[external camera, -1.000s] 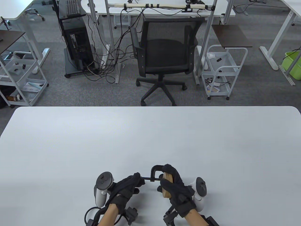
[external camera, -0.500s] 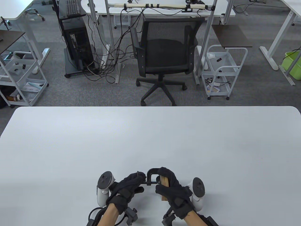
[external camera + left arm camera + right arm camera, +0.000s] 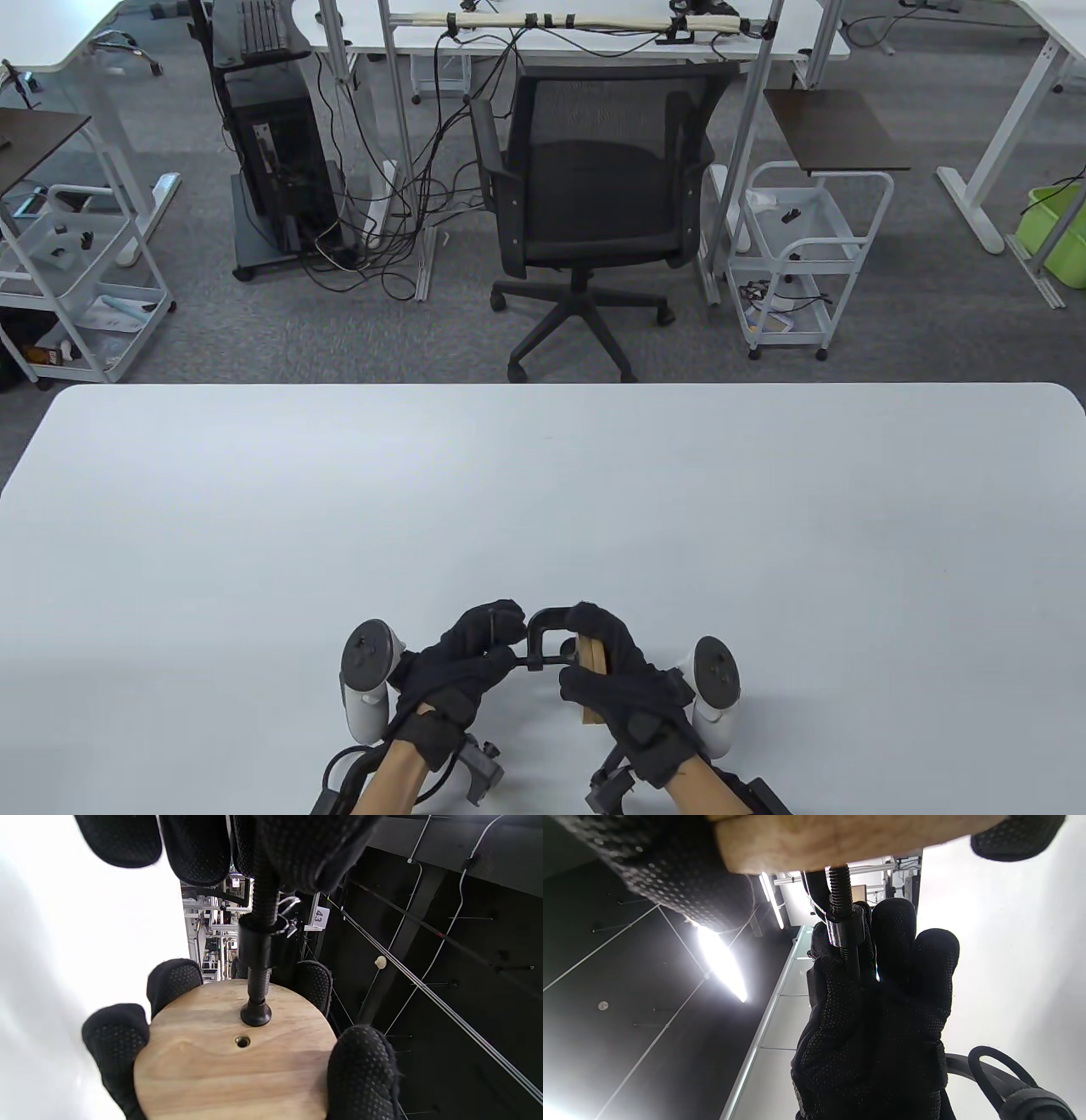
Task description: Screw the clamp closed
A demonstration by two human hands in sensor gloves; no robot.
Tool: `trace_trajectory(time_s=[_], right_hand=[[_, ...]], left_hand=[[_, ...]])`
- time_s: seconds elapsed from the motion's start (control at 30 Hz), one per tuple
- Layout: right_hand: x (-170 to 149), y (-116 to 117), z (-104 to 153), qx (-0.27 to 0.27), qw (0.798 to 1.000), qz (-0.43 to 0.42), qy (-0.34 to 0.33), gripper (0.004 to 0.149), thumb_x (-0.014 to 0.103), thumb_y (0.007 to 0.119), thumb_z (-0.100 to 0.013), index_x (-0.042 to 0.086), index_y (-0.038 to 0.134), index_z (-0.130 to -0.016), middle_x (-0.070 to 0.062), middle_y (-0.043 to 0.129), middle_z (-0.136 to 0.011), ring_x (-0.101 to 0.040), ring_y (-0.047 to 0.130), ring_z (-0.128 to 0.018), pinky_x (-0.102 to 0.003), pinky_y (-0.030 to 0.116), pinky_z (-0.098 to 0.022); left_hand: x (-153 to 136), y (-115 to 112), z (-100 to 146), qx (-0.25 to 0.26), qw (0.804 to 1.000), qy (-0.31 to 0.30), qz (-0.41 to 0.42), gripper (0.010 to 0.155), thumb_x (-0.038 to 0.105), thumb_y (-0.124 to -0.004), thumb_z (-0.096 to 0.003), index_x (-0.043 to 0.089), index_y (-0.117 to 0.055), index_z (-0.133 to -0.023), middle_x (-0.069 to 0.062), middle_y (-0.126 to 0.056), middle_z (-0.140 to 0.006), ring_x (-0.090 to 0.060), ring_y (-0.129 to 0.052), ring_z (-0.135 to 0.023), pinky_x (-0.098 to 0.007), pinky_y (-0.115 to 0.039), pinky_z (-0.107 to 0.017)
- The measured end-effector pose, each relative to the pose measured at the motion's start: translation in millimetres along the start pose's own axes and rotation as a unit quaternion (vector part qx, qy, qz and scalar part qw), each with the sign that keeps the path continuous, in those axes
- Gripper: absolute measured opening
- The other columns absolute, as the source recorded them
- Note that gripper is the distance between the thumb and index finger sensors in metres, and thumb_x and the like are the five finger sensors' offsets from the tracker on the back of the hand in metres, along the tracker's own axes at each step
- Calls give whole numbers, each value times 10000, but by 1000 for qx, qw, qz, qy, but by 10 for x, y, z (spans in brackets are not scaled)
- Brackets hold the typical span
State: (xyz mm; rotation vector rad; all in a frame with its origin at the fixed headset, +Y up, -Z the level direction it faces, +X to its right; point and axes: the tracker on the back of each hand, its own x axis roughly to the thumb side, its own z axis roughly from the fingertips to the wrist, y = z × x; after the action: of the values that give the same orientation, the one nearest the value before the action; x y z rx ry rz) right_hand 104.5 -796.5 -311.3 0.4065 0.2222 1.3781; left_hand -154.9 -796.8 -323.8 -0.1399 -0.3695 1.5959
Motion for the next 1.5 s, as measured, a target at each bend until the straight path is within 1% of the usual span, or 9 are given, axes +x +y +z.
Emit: trace_trajectory(time_s=[0.17,0.23,0.53,0.67,0.83,0.93,1.0,1.17,1.5], right_hand=[[-25,-22,1,-5,999,-32,16,777,494,950,-467,186,562,-1066,-64,445,-1128,-614,521,-862,-737,662,-492],[11,-26,3,-14,1000,-15,2,779,488,959,-456,187,574,-1063,-66,458,-1124,-615,525,-864,-752,650,-490],[72,-57,28,-27,999,5,-22,777,495,957,-451,196,580,-1061,-64,466,-1122,-611,531,-873,-777,625,-495],[68,-81,17,-33,999,9,-22,774,492,956,-452,190,582,-1060,-72,468,-1120,-618,528,-876,-798,595,-497],[40,-121,8,-47,998,32,-20,777,491,959,-440,175,601,-1052,-118,489,-1109,-642,558,-875,-830,528,-504],[17,-129,0,-46,998,24,-21,777,491,960,-442,169,603,-1052,-139,490,-1106,-647,566,-881,-815,529,-527],[9,-129,-9,-59,997,34,-19,775,487,963,-436,164,613,-1048,-145,498,-1101,-648,570,-879,-811,530,-532],[-12,-122,-55,-76,994,74,-11,778,490,956,-436,143,615,-1043,-193,497,-1083,-660,583,-865,-790,546,-544],[3,-130,-325,-130,963,233,44,776,496,963,-422,102,654,-1015,-264,554,-1036,-660,674,-823,-747,625,-528]], left_hand=[[28,-9,-28,-32,996,-16,-84,519,395,-761,-550,221,-624,-1019,-131,-592,-1119,-472,-635,-980,-633,-649,-637],[23,9,-36,-50,993,-7,-106,611,468,-755,-553,193,-576,-1069,-166,-587,-1118,-485,-621,-982,-634,-645,-638],[119,156,8,1,985,-24,-172,794,579,-775,-509,127,-528,-1113,-247,-538,-1125,-550,-563,-977,-696,-595,-617],[330,264,-32,3,960,-40,-278,793,594,-764,-505,137,-540,-1113,-249,-533,-1130,-555,-554,-983,-702,-593,-614],[450,527,4,35,907,-61,-415,793,610,-759,-493,159,-549,-1110,-241,-539,-1133,-545,-559,-989,-703,-599,-615],[312,678,46,42,907,-56,-416,798,613,-763,-489,165,-549,-1114,-241,-544,-1131,-545,-568,-985,-699,-609,-608],[292,737,63,14,910,-33,-413,803,589,-778,-489,151,-543,-1120,-264,-516,-1138,-566,-529,-991,-725,-573,-609],[380,827,113,31,879,-50,-472,811,616,-761,-485,177,-530,-1127,-251,-511,-1147,-559,-533,-997,-725,-579,-608],[351,797,112,-3,884,-33,-467,808,617,-743,-496,188,-514,-1141,-255,-464,-1169,-571,-487,-1016,-744,-552,-616]])
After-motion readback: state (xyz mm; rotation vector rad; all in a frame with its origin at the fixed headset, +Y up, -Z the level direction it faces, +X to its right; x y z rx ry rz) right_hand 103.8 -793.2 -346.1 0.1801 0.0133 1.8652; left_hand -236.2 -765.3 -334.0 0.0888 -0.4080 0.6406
